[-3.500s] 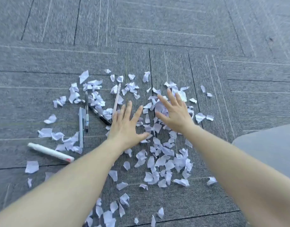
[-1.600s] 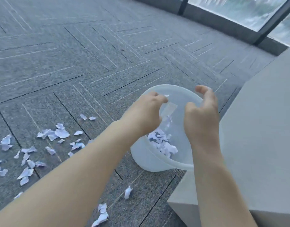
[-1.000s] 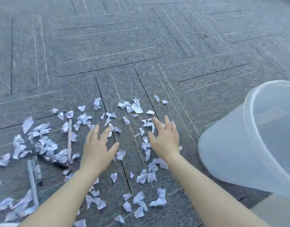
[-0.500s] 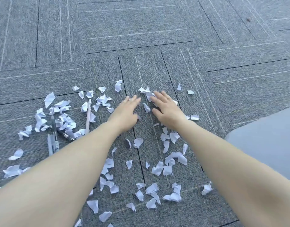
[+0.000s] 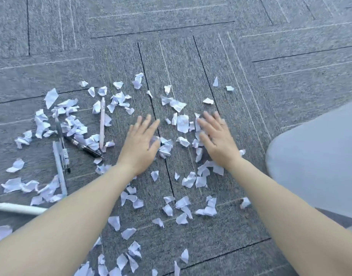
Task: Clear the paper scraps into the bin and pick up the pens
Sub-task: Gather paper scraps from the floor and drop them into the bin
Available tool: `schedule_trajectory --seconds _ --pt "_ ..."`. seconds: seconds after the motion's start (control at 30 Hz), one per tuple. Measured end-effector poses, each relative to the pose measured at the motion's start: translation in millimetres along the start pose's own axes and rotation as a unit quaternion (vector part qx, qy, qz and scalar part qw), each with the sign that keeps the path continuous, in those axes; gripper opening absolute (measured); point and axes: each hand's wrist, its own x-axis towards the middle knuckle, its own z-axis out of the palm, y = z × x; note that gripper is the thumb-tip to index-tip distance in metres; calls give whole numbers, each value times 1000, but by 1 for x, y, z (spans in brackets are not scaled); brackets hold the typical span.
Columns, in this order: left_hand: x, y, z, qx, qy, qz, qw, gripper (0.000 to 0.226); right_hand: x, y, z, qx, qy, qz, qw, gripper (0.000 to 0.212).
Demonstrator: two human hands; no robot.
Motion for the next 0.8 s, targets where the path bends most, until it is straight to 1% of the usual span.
schedule_trajectory --seconds 0.1,0.17,0.2,0.23,0.27,0.3,0.33,0.37,0.43,0.47,0.5,0.57,0.63,0.7,0.77,0.8 --pt "-29 8 12 5 -39 72 997 56 -39 -28 17 10 -66 -60 996 50" --pt "-61 8 18 -14 -47 104 993 53 -69 -41 23 34 -101 -94 990 48" --pt "-78 9 19 -35 -44 120 991 50 -82 -43 23 52 -96 -107 988 48" --pt "-94 7 20 -57 -32 132 989 46 -92 -42 21 64 -66 -111 990 48" --pt "-110 3 20 -73 -6 134 988 44 -99 -36 19 60 -18 -99 993 48" --pt "-123 -2 19 -80 30 117 989 43 -104 -27 17 34 34 -65 997 49" --pt "-135 -9 18 -79 69 78 991 44 -108 -16 14 -5 77 -12 997 51" --pt "-145 -16 16 -73 105 25 992 46 -112 -6 11 -44 101 49 993 54" --pt "-159 -28 12 -63 149 -75 984 54 -122 11 11 -78 97 145 982 62" --pt "-163 -33 12 -61 145 -107 982 57 -126 15 15 -63 86 165 980 64" --pt "-165 -35 13 -56 122 -124 983 61 -130 15 20 -36 77 164 983 65" --pt "-167 -35 19 -41 66 -111 991 66 -135 1 31 14 65 125 990 65" --pt "-170 -25 25 -35 28 -60 997 66 -136 -21 44 31 33 64 997 65" --pt "-174 -11 31 -50 0 4 999 64 -138 -46 56 51 -17 -2 999 66" --pt "-180 0 35 -82 -9 38 996 64 -140 -64 65 98 -55 -62 992 66" --pt "-182 2 35 -92 7 35 995 65 -140 -69 66 123 -55 -86 987 66"
